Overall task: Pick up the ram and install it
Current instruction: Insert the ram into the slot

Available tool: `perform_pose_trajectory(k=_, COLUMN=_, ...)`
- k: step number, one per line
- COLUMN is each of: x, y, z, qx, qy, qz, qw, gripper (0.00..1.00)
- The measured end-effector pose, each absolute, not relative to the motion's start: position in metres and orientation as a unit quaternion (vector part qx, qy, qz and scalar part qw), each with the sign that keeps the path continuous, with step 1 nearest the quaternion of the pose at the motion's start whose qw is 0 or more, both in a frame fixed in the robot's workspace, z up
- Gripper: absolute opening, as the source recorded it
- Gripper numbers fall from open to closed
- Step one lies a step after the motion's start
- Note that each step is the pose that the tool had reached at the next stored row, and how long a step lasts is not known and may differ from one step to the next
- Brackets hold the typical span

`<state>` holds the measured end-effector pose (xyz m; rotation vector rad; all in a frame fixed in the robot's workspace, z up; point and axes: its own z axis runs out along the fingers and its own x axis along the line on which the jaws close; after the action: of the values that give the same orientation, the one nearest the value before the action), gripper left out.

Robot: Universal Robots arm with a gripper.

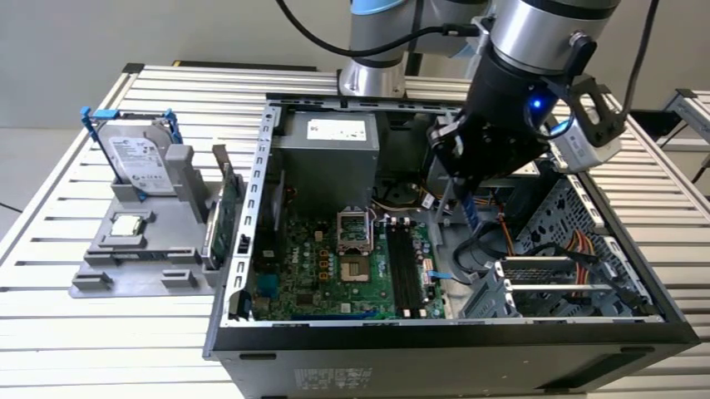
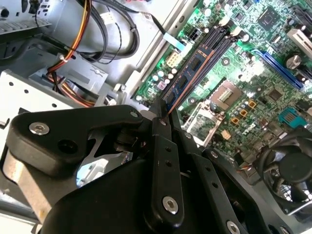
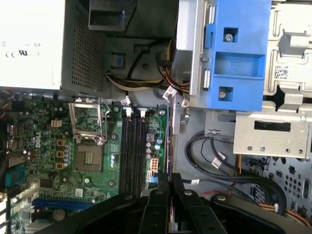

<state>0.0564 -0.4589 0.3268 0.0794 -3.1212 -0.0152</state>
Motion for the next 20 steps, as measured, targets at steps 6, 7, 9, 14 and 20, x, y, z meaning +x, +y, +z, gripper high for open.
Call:
perform_pose_trajectory(k=6, x=0.0548, y=-0.4589, z=0.3239, qx=0.025, qy=-1.0, qz=-0.005, qw=0.009, gripper=0.0)
perform_pose_trajectory(k=7, x=0.0547, y=-0.4589, z=0.3237, qx=0.026, qy=-1.0, qz=-0.005, qw=0.009, gripper=0.0)
perform_pose_trajectory(k=9, x=0.0543, y=-0.4589, z=0.3231, qx=0.025, qy=-1.0, qz=-0.005, qw=0.009, gripper=0.0)
perform_pose_trajectory(k=14, x=0.0535, y=-0.4589, z=0.321, qx=0.025, qy=-1.0, qz=-0.005, qw=0.008, gripper=0.0)
perform_pose_trajectory(k=20, x=0.0528, y=-0.4589, z=0.3187, qx=0.025, qy=-1.0, qz=-0.005, qw=0.008, gripper=0.0)
